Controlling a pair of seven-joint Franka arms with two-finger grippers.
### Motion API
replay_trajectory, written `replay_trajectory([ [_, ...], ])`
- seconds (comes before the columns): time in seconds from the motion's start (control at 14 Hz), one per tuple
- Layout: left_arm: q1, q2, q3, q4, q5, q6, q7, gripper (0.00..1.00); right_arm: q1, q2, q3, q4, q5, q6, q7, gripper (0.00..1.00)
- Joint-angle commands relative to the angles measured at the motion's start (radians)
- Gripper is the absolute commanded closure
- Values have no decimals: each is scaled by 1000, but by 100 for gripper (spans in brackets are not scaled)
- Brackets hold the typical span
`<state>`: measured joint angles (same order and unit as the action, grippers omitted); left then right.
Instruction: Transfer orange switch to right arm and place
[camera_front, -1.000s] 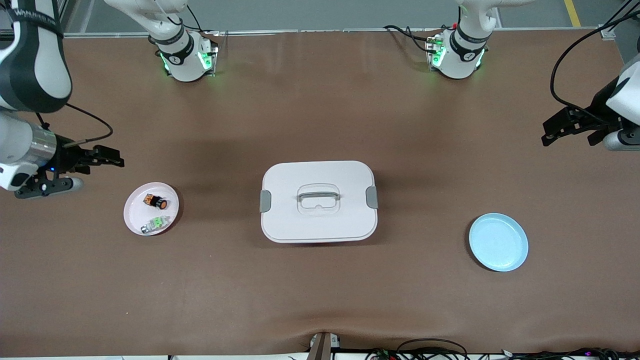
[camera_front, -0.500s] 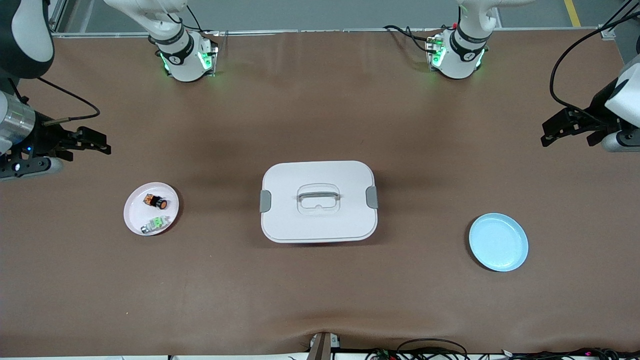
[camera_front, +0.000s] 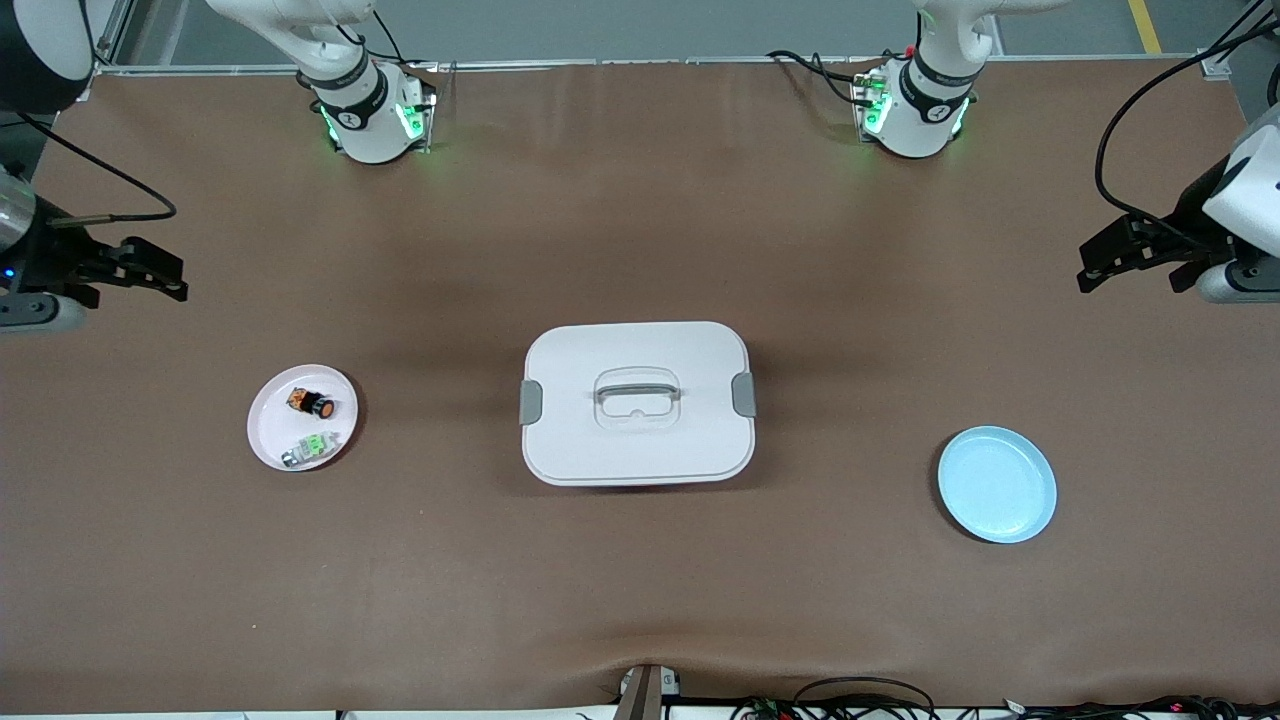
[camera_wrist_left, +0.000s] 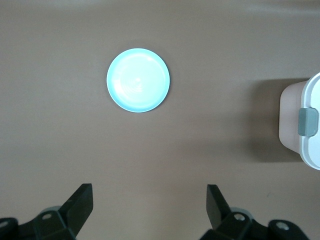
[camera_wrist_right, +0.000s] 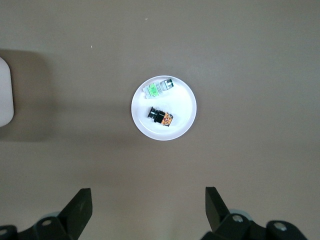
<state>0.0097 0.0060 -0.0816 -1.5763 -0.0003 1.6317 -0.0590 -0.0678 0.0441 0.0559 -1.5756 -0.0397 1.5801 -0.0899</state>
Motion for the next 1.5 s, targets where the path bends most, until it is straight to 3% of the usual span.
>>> replay_trajectory([
  [0.0, 7, 6, -3, 25, 20, -16, 16, 0, -4, 2, 8, 37, -16, -23, 22, 0],
  [0.36, 6, 8, -1, 25, 19, -24, 16, 0, -23, 3, 8, 48, 26, -26, 19, 0],
  [0.71, 7, 8, -1, 25, 19, -26, 18, 0, -18, 3, 12, 132, 11, -98, 21, 0],
  [1.43, 6, 9, 0, 25, 19, -29, 10, 0, -4, 0, -19, 135, 27, -126, 68, 0],
])
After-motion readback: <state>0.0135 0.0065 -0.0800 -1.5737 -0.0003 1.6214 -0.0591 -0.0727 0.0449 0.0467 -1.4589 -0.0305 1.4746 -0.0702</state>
